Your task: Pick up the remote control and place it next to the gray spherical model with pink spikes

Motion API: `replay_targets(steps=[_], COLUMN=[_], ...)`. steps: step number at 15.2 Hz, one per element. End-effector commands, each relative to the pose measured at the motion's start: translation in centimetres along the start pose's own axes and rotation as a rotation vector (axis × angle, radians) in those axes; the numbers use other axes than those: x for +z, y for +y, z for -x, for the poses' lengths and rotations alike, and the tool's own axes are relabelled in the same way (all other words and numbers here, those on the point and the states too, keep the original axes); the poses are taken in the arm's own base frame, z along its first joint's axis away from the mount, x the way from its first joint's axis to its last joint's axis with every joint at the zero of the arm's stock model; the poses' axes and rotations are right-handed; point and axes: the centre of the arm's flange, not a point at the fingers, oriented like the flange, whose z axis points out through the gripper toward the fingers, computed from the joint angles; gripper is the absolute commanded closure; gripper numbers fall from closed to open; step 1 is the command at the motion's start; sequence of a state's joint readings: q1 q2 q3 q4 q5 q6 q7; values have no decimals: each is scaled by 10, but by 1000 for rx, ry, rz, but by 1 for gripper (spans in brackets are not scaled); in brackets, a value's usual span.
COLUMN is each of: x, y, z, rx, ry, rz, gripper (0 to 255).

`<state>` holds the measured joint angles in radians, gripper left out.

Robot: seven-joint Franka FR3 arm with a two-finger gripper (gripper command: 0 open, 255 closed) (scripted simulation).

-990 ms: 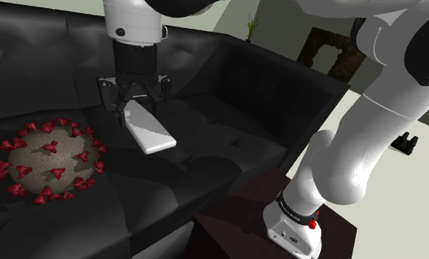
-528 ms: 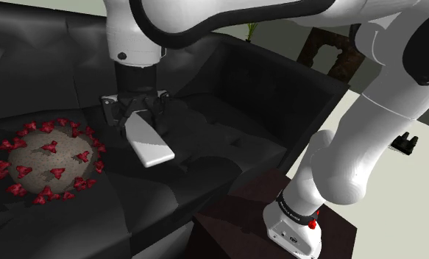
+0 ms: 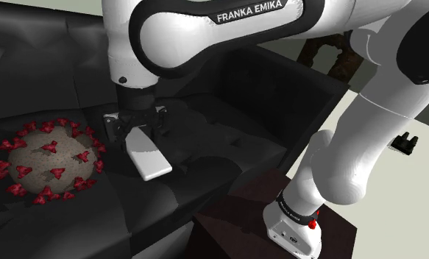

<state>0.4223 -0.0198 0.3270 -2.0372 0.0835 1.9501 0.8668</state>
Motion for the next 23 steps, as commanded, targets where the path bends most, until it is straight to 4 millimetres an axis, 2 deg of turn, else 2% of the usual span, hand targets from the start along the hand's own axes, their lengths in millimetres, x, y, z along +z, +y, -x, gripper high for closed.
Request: replay_targets(steps=[1,21,23], x=[10,115,115], y=[1,0,0], z=[-1,-11,-11], rx=[0,0,0], ry=[1,1,1], rz=[-1,-1,-1], gripper=[255,255,255])
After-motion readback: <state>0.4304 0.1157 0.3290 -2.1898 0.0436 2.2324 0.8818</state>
